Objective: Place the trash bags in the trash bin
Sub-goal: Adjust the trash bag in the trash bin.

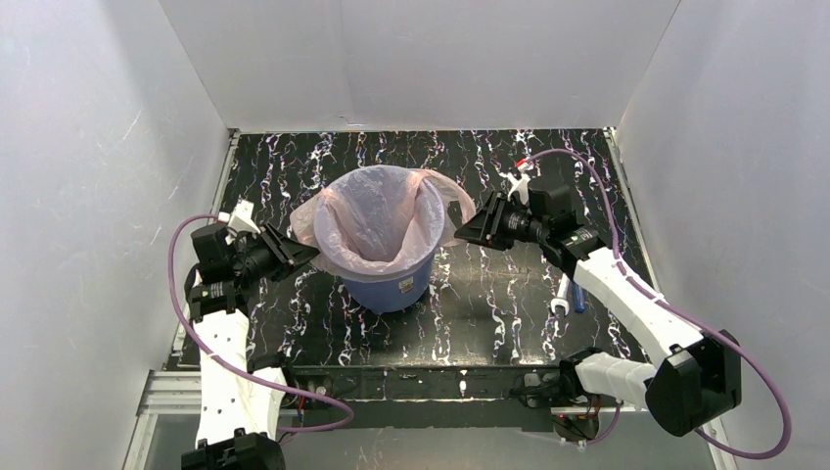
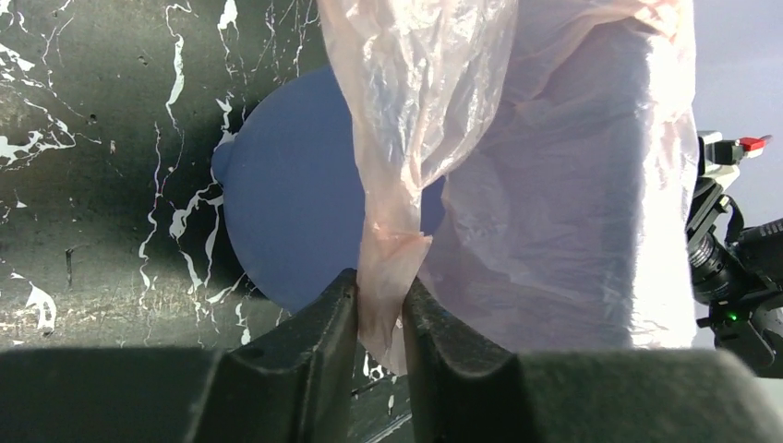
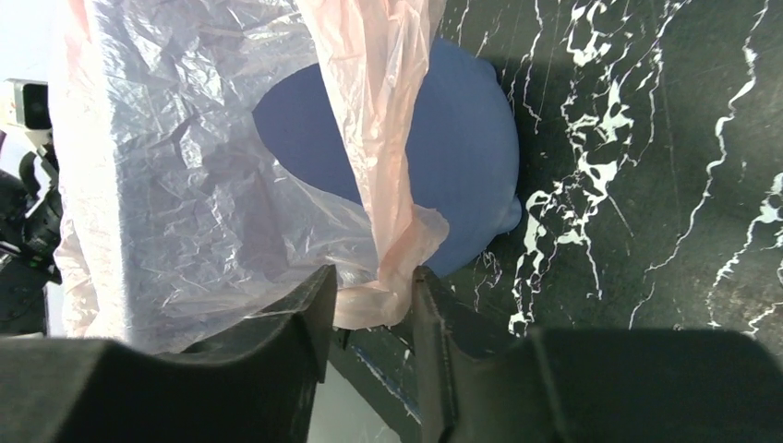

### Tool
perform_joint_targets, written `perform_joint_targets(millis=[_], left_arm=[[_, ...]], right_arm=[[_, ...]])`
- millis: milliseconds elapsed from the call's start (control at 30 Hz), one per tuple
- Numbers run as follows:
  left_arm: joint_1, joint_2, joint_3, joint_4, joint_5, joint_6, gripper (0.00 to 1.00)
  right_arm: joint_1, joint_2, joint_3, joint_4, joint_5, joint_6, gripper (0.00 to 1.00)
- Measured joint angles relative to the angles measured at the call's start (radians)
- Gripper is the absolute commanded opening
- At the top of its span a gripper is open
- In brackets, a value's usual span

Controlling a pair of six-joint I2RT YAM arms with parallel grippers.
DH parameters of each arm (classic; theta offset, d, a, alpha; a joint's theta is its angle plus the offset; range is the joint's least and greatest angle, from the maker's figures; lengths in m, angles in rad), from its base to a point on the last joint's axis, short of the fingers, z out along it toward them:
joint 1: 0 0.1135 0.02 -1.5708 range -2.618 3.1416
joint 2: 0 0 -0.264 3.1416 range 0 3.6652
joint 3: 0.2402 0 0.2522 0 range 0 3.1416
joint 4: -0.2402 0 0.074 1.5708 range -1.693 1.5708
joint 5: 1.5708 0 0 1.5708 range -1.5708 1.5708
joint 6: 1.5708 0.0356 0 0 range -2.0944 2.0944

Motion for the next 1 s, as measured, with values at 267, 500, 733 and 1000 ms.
perform_joint_targets(millis=[267,500,733,1000], left_arm=[[0.0,0.019,-0.041,0.017,0.025,0.01,0.02],[0.0,0.042,-0.049,0.029,0.034,0.027,0.0],[0.0,0.073,-0.095,0.037,0.04,0.047,0.0],[-0.019,0.142,-0.097,0.075,0.04,0.047,0.0]], right_arm=[[0.0,0.021,-0.028,0.028,-0.049,0.016,0.13],[0.0,0.031,-0.05,0.038,-0.063,0.004,0.02],[0.001,0.068,-0.087,0.026,-0.09,-0.031,0.04],[0.021,0.072,-0.121,0.045,-0.096,-0.02,0.13]])
